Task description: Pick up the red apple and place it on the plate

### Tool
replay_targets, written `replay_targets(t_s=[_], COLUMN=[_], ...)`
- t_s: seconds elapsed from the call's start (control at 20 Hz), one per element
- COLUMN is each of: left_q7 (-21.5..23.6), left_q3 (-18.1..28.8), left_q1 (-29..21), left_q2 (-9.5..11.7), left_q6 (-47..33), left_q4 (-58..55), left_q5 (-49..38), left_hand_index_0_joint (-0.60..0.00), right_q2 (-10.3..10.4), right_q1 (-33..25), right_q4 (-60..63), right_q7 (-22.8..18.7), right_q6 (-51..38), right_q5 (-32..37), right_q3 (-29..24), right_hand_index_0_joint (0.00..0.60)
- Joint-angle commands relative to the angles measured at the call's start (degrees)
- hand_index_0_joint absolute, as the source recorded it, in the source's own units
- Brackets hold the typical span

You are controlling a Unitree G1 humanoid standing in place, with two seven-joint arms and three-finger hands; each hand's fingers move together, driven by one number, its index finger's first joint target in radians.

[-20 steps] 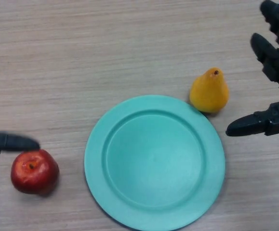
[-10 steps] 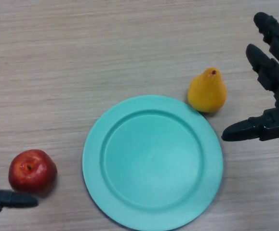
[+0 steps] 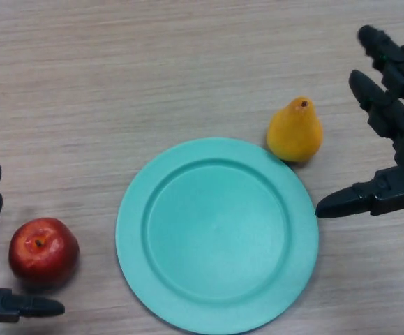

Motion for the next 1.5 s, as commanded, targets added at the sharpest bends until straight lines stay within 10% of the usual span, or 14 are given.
replay_targets(t_s=[0.05,0.15,0.65,1.05,1.35,1.5], left_q7=[3.16,3.81,12.30,4.84,6.90,7.29], left_q3=[1.15,-4.05,-2.84,-20.66,-29.38,-30.09], left_q1=[-1.12,-3.46,-6.82,-12.58,-18.22,-18.81], left_q2=[4.40,5.58,5.39,-1.44,-5.02,-5.19], left_q6=[-11.45,-13.06,-5.26,20.01,10.15,12.65], left_q4=[1.01,7.91,-8.01,-20.67,-9.66,-9.28], left_q5=[2.17,3.83,5.67,5.36,13.24,11.79], left_hand_index_0_joint=[-0.400,-0.600,-0.600,-0.600,-0.600,-0.301], right_q2=[-1.59,-1.70,-3.34,-5.31,-6.63,-6.41], right_q1=[-1.62,-0.86,-1.49,-2.15,-1.62,-1.49], right_q4=[-3.71,-4.76,-6.62,-7.28,-6.23,-5.77], right_q7=[-0.28,1.08,1.16,-2.11,-2.79,-3.60], right_q6=[-7.46,-7.14,-5.05,-4.69,-4.69,-4.80], right_q5=[-0.31,-1.94,0.42,5.69,8.00,8.21], right_q3=[-3.25,-3.99,-7.59,-10.84,-12.71,-12.76], right_hand_index_0_joint=[0.000,0.000,0.000,0.000,0.000,0.000])
